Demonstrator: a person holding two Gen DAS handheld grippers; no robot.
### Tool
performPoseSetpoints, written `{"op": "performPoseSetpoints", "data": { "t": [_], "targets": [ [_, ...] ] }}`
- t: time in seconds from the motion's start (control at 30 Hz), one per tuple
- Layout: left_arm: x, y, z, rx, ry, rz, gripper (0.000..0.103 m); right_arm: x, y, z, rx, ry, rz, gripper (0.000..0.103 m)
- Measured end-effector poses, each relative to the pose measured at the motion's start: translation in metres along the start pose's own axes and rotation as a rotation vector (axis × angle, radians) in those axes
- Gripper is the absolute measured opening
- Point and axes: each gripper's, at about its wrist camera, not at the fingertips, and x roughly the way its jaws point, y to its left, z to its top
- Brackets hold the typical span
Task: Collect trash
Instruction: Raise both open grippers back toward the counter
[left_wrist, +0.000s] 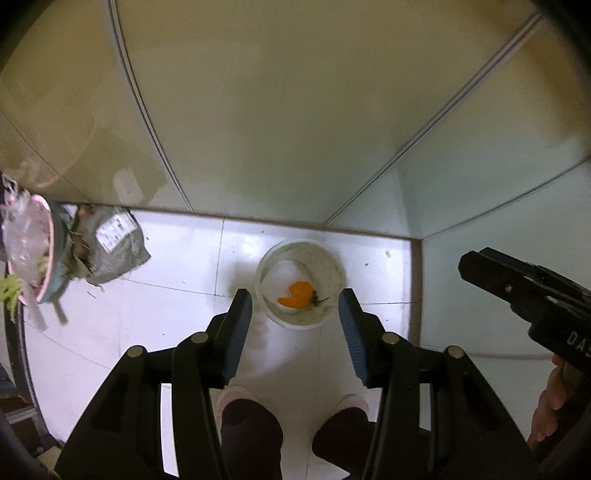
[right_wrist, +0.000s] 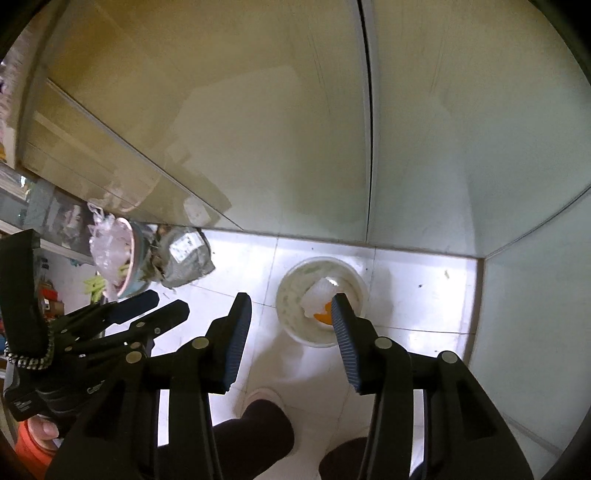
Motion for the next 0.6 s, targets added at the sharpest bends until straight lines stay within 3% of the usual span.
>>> {"op": "performPoseSetpoints", "data": {
  "t": [0.43, 0.6],
  "targets": [
    [-0.238, -0.048, 0.058, 0.031, -0.177, -0.033, 0.048, -0.219, 0.050, 0.045, 0.011, -0.151, -0.056, 0.042],
    [-0.318, -0.059, 0.079, 0.091, -0.276, -0.041, 0.050, -0.275, 0.067, 0.052, 0.054, -0.223, -0.072, 0.042]
  ]
}}
